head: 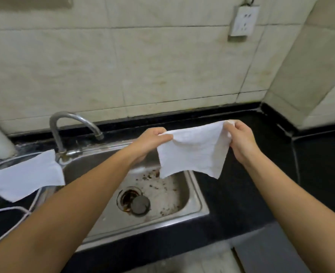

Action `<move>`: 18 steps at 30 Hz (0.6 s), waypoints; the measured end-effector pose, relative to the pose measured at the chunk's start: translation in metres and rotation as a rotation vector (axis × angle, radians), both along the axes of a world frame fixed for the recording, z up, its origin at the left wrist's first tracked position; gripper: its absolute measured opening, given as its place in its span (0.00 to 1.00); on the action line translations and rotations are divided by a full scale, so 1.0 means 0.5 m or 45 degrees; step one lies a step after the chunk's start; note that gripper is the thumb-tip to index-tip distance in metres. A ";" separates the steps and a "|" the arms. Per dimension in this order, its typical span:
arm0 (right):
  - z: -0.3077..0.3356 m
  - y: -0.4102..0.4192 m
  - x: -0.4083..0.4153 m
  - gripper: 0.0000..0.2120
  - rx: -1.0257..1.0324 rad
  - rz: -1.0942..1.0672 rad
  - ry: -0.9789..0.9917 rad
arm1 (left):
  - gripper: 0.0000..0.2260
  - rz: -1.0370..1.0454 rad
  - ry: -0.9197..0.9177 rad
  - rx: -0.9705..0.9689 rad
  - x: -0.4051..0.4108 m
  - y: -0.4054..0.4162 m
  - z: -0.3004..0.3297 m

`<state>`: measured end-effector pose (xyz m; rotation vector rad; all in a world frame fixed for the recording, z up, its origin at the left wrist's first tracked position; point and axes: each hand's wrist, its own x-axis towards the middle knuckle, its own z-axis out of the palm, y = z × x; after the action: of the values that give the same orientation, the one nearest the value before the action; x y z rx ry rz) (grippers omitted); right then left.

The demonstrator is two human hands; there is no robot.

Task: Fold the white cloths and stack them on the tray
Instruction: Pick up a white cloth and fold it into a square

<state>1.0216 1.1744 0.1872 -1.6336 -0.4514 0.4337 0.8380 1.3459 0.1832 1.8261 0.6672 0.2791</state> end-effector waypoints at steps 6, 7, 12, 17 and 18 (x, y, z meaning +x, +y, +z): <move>0.039 -0.121 0.275 0.04 -0.053 0.027 -0.088 | 0.08 0.317 -0.202 -0.124 0.275 -0.091 -0.001; 0.041 -0.141 0.308 0.04 -0.059 0.043 -0.105 | 0.06 0.354 -0.246 -0.185 0.306 -0.107 -0.003; -0.006 -0.248 0.395 0.05 -0.138 0.124 -0.116 | 0.07 0.327 -0.274 -0.338 0.364 -0.195 -0.049; -0.135 -0.365 0.378 0.06 -0.303 0.235 -0.020 | 0.04 0.153 -0.038 -0.347 0.309 -0.276 -0.166; -0.164 -0.390 0.366 0.07 -0.359 0.272 0.001 | 0.04 0.125 0.026 -0.338 0.293 -0.294 -0.189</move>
<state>1.2048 0.9796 0.1050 -1.8635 -0.5873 0.6826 0.9845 1.1987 0.0886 1.5471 0.7716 0.2254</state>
